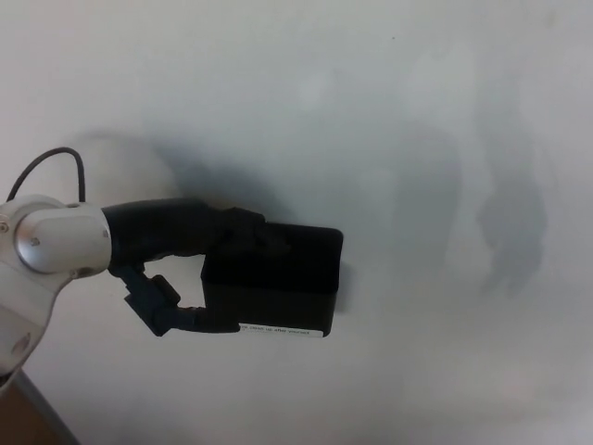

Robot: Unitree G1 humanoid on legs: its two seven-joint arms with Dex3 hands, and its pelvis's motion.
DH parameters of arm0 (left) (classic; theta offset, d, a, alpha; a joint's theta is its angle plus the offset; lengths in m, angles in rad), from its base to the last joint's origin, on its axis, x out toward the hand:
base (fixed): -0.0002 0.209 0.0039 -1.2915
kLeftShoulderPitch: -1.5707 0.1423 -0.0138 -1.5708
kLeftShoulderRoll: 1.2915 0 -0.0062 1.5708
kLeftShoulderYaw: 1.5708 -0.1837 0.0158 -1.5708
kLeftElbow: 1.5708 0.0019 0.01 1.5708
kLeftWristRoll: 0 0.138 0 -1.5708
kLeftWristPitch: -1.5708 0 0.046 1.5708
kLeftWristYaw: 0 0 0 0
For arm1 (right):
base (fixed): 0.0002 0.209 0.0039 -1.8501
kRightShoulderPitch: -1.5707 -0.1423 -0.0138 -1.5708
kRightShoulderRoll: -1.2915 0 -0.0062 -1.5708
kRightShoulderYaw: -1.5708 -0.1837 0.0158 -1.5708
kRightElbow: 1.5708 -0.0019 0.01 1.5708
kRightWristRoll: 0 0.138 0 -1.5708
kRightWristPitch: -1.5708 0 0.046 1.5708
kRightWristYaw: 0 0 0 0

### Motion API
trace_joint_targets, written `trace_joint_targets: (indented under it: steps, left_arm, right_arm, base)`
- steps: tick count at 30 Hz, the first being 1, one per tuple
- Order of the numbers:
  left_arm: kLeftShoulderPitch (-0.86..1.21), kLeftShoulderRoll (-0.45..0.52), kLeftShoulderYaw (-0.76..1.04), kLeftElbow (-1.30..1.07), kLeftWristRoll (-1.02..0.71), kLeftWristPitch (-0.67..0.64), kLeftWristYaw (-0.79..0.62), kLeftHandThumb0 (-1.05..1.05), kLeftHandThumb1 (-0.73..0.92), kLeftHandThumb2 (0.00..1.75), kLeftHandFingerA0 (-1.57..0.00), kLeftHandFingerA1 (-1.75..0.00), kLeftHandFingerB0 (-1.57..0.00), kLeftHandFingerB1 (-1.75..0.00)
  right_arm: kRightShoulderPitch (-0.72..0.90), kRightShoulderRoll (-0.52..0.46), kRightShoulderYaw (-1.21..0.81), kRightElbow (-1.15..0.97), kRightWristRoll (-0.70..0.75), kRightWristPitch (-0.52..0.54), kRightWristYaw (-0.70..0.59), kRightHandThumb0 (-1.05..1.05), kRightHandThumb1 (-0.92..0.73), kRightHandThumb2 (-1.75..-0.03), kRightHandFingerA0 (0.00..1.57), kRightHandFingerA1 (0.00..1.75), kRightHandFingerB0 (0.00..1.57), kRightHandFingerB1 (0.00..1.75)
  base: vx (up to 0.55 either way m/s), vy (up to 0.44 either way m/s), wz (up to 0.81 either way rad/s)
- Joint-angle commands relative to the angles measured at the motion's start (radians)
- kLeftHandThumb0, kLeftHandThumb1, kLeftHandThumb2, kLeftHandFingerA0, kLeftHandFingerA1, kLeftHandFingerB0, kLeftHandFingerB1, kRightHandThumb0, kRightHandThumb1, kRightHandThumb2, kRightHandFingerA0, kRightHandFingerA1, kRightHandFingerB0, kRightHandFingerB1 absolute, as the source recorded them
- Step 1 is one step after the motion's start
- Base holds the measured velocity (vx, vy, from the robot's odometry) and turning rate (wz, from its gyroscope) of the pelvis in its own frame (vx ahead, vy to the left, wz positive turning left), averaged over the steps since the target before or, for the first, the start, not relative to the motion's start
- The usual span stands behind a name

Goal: A magnetic marker holder is on the left hand side of the white board, the robot put the index and middle finger into the opening of the container and pull off the magnetic holder and hand it to a human on the left hand side.

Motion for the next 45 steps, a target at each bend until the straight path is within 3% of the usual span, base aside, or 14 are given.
trace_joint_targets:
  steps: [1, 4, 5, 14, 16, 19, 20, 23, 26, 27, 31, 33, 38, 45]
  left_arm:
    - [-0.023, -0.010, -0.038, 0.014, 0.050, 0.013, 0.009, -0.78, 0.61, 0.61, -0.08, -0.28, -0.08, -0.22]
    - [-0.027, -0.014, -0.053, 0.014, 0.059, 0.026, 0.006, -0.79, 0.61, 0.59, -0.11, -0.29, -0.08, -0.24]
    - [-0.032, -0.025, -0.075, 0.017, 0.077, 0.024, 0.010, -0.81, 0.48, 0.90, 0.00, -0.38, -0.16, -0.28]
    - [-0.068, -0.065, -0.135, 0.028, 0.123, 0.014, 0.017, -0.83, 0.48, 0.93, -0.04, -0.25, -0.07, -0.25]
    - [-0.090, -0.088, -0.151, 0.028, 0.134, 0.037, 0.013, -0.85, 0.61, 0.60, -0.03, -0.26, -0.09, -0.24]
    - [-0.118, -0.110, -0.172, 0.030, 0.149, 0.068, -0.002, -0.83, 0.46, 0.92, -0.05, -0.25, -0.07, -0.23]
    - [-0.132, -0.121, -0.183, 0.036, 0.154, 0.082, -0.007, -0.85, 0.60, 0.58, -0.05, -0.26, -0.08, -0.24]
    - [-0.153, -0.130, -0.200, 0.050, 0.160, 0.084, -0.016, -0.84, 0.59, 0.58, -0.07, -0.27, -0.08, -0.23]
    - [-0.190, -0.134, -0.230, 0.075, 0.187, 0.105, -0.037, -0.39, 0.20, 0.89, -0.01, -0.48, 0.00, -0.48]
    - [-0.202, -0.132, -0.243, 0.082, 0.202, 0.115, -0.044, -0.84, 0.43, 0.87, -0.50, -0.57, -0.08, -0.25]
    - [-0.243, -0.117, -0.291, 0.127, 0.245, 0.139, -0.070, -0.84, 0.55, 0.58, -0.66, -0.48, -0.09, -0.22]
    - [-0.254, -0.109, -0.307, 0.154, 0.261, 0.136, -0.075, -0.81, 0.42, 0.88, -0.42, -0.53, -0.02, -0.24]
    - [-0.265, -0.076, -0.321, 0.208, 0.279, 0.111, -0.093, -0.79, 0.55, 0.58, -0.61, -0.45, -0.09, -0.22]
    - [-0.263, -0.041, -0.316, 0.207, 0.295, 0.074, -0.108, -0.87, 0.48, 0.88, -0.33, -0.49, -0.05, -0.23]
  right_arm:
    - [-0.015, -0.017, -0.007, -0.003, 0.012, 0.007, -0.002, -0.61, -0.77, -0.63, 0.42, 0.43, 0.33, 0.32]
    - [-0.018, -0.018, -0.007, -0.001, 0.010, 0.008, 0.000, -0.62, -0.76, -0.63, 0.41, 0.44, 0.33, 0.32]
    - [-0.020, -0.017, -0.010, 0.000, 0.016, 0.005, 0.010, -0.61, -0.76, -0.63, 0.43, 0.47, 0.34, 0.32]
    - [-0.026, -0.016, -0.017, -0.002, 0.022, 0.007, 0.013, -0.62, -0.76, -0.63, 0.44, 0.48, 0.35, 0.32]
    - [-0.032, -0.016, -0.023, 0.001, 0.029, 0.006, 0.024, -0.61, -0.76, -0.63, 0.44, 0.50, 0.35, 0.33]
    - [-0.035, -0.014, -0.032, 0.000, 0.043, 0.015, 0.039, -0.60, -0.76, -0.63, 0.44, 0.50, 0.35, 0.33]
    - [-0.036, -0.015, -0.031, 0.000, 0.040, 0.016, 0.035, -0.60, -0.76, -0.63, 0.43, 0.49, 0.35, 0.33]
    - [-0.035, -0.017, -0.027, -0.001, 0.029, 0.011, 0.027, -0.61, -0.77, -0.63, 0.43, 0.49, 0.34, 0.32]
    - [-0.041, -0.016, -0.029, -0.001, 0.031, 0.014, 0.025, -0.61, -0.76, -0.63, 0.43, 0.49, 0.34, 0.32]
    - [-0.041, -0.016, -0.028, 0.000, 0.029, 0.014, 0.022, -0.61, -0.76, -0.63, 0.44, 0.48, 0.34, 0.32]
    - [-0.041, -0.013, -0.027, -0.003, 0.026, 0.012, 0.013, -0.62, -0.76, -0.63, 0.44, 0.46, 0.35, 0.33]
    - [-0.043, -0.013, -0.028, -0.005, 0.030, 0.017, 0.016, -0.60, -0.76, -0.63, 0.44, 0.46, 0.35, 0.32]
    - [-0.051, -0.010, -0.037, -0.016, 0.045, 0.037, 0.030, -0.62, -0.75, -0.63, 0.43, 0.46, 0.35, 0.32]
    - [-0.056, -0.006, -0.042, -0.028, 0.057, 0.047, 0.041, -0.60, -0.74, -0.63, 0.43, 0.47, 0.38, 0.33]
  base:
    - [0.00, 0.000, 0.00]
    - [0.00, 0.000, 0.00]
    - [0.00, 0.000, 0.00]
    - [0.00, 0.000, 0.00]
    - [0.00, 0.000, 0.00]
    - [0.00, 0.000, 0.00]
    - [0.00, 0.000, 0.00]
    - [0.00, 0.000, 0.00]
    - [0.00, 0.000, 0.00]
    - [0.00, 0.000, 0.00]
    - [0.00, 0.000, 0.00]
    - [0.00, 0.000, 0.00]
    - [0.00, 0.000, 0.00]
    - [0.00, 0.000, 0.00]
